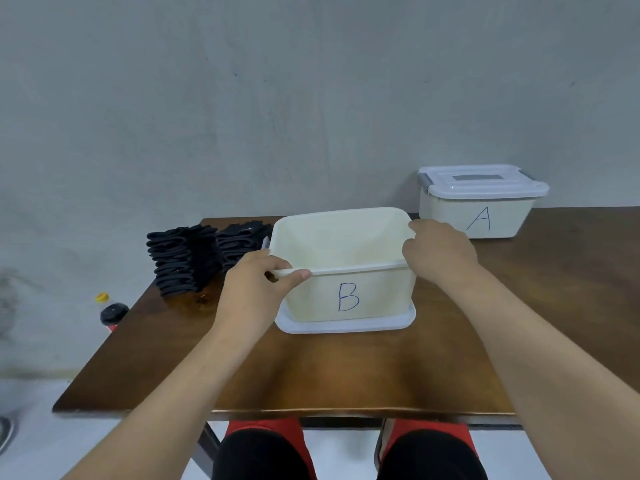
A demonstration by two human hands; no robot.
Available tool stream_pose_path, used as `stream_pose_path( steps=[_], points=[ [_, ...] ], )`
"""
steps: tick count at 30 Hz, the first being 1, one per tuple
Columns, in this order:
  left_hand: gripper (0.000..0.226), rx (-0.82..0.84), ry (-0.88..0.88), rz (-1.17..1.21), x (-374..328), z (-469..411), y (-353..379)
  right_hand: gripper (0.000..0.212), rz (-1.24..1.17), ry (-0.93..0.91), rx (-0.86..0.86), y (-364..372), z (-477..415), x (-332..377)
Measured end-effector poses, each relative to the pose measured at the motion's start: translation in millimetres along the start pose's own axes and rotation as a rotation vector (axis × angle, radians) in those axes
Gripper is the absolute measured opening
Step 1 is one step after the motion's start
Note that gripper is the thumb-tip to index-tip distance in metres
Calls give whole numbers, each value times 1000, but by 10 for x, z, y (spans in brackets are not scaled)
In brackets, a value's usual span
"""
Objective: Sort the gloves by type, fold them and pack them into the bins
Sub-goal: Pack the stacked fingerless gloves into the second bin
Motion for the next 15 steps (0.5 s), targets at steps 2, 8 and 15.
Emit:
stream_pose_path(
  steps=[2, 8, 15],
  points=[
    [29, -4, 12, -23, 29, -25, -59, 30, 2, -10, 47, 40, 49, 81],
    [33, 38, 42, -94, 25, -87, 12, 12, 130, 6, 71, -11, 91, 105],
    [44, 84, 88, -127, -220, 86, 299, 33, 191, 47, 45, -164, 62, -193]
  ],
)
Point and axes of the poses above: each hand's wrist, its own z-axis away from the middle knuckle, its own y-axis out of the palm, x = y × z, the point moved 8 cm from there along -z, towards the middle knuckle, and after that the axes turned 8 degrees about -y, right-handed, at the moved point
